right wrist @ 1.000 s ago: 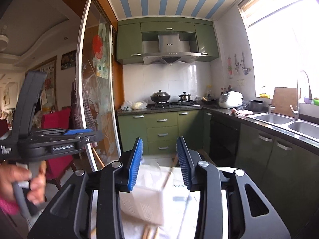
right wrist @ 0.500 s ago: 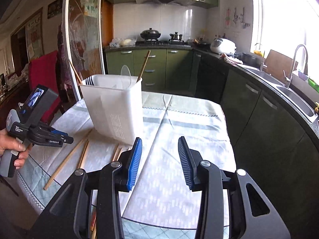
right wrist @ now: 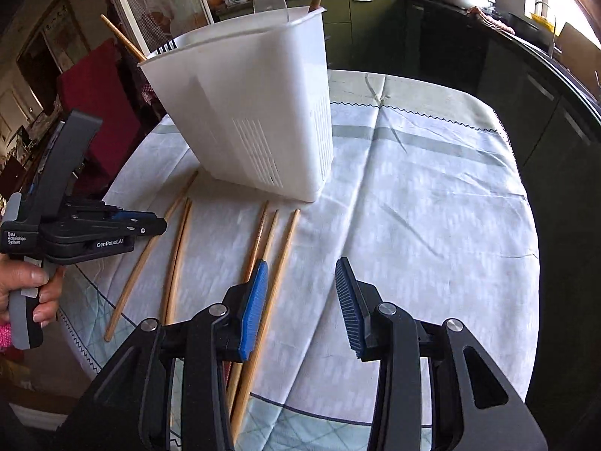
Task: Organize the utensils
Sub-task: 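Grasp a wooden chopstick with the right tool while the left tool approaches another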
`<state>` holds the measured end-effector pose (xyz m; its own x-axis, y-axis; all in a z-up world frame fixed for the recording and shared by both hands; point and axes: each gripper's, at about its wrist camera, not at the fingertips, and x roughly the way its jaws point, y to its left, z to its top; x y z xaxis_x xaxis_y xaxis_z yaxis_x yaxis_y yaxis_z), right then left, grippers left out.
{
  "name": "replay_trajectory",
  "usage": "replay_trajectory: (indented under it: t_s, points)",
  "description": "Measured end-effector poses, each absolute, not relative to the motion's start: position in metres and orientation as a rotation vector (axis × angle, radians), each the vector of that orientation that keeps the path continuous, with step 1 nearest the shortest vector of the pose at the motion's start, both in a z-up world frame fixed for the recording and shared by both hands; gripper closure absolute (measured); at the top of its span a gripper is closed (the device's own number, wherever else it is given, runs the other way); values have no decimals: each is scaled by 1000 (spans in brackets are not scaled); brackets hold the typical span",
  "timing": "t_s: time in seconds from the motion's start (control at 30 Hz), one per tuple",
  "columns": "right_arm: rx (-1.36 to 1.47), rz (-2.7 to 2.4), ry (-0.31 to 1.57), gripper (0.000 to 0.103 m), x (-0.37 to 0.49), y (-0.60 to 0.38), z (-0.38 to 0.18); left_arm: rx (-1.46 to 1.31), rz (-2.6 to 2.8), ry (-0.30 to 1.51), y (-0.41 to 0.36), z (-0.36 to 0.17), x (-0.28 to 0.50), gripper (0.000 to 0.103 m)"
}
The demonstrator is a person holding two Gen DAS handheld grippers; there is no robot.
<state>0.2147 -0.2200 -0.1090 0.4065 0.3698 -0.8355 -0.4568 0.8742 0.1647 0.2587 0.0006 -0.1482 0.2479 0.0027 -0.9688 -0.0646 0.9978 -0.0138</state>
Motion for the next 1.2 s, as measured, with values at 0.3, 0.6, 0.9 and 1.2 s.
replay_trajectory:
  t_s: [0.3,0.6,0.9,1.2]
  points:
    - [-149,509,1142,83,236,-197,-132,-22,21,1336,1,-152,253,96]
    - [-135,505,1207,83,253,-184,-152,-30,16,1341,18,-153,237,96]
    - [-263,456,1195,91,247,-155,-154,-18,42,1348,14,-152,243,86]
    - [-204,489,1171,96,235,-152,-143,-41,30,1324,17,-151,245,97]
